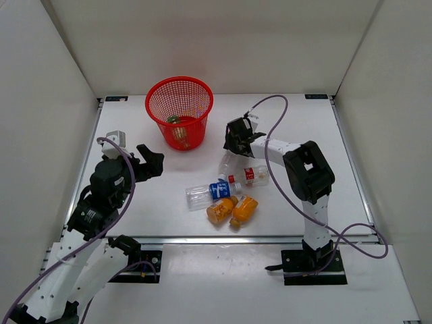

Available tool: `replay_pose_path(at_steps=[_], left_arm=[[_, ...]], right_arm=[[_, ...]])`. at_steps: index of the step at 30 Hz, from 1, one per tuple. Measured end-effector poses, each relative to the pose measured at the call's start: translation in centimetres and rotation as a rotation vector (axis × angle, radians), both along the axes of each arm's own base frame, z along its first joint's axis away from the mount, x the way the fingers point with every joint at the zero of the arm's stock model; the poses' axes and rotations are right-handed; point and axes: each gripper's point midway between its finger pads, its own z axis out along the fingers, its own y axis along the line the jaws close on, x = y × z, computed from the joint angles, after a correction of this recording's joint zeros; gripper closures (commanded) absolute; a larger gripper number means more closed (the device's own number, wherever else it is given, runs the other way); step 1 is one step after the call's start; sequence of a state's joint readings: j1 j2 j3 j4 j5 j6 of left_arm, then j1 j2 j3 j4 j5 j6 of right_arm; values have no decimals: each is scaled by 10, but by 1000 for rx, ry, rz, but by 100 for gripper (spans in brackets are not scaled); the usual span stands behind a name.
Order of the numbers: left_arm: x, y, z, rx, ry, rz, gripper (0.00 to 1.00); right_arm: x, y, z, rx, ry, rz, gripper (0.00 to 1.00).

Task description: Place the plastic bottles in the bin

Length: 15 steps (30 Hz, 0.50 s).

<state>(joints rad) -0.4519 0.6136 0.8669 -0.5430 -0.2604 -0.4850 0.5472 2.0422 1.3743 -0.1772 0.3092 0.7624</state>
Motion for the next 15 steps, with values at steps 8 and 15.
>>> replay_pose_path(at_steps=[8, 15], left_arm=[[-3, 1, -13, 13, 45, -8, 2], [7, -3, -50, 27, 144, -9, 1]], right_arm=[[53, 0, 68, 8, -145, -19, 84], [78, -44, 177, 9, -358, -33, 90]])
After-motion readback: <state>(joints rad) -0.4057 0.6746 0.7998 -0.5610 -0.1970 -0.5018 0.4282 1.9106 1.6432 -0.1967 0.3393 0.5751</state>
